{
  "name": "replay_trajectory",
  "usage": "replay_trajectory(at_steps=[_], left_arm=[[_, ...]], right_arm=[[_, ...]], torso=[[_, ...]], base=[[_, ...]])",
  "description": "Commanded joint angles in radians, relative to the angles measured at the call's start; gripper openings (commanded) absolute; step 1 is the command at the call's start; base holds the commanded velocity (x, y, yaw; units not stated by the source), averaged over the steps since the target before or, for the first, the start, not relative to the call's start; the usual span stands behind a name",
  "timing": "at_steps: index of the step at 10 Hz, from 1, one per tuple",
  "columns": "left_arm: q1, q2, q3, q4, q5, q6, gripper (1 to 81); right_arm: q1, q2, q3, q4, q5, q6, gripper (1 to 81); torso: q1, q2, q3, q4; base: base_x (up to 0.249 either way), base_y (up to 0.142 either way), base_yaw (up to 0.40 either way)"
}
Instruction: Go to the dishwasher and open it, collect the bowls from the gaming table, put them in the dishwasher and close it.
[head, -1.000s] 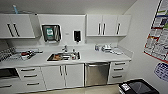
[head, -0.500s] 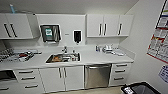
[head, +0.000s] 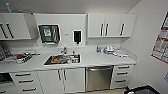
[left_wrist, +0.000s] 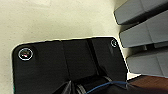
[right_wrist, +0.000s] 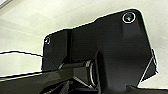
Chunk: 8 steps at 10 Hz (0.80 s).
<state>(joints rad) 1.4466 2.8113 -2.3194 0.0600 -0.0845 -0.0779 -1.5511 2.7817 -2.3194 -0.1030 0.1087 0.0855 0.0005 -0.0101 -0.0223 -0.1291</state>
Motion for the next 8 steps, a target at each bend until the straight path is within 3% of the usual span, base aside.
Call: replay_trajectory(at_steps=[1, 8], left_arm=[[-0.058, -0.013, 0.011, 0.0, 0.043, 0.004, 81.1], [-0.058, -0.013, 0.011, -0.002, 0.043, 0.004, 81.1]], right_arm=[[0.05, -0.015, 0.009, 0.006, -0.046, -0.004, 81.1], [0.05, -0.015, 0.009, 0.008, -0.046, -0.004, 81.1]], torso=[[0.0, 0.0, 0.0, 0.0], [0.001, 0.001, 0.0, 0.0]], base=[[0.138, 0.0, 0.0], [0.139, 0.0, 0.0]])
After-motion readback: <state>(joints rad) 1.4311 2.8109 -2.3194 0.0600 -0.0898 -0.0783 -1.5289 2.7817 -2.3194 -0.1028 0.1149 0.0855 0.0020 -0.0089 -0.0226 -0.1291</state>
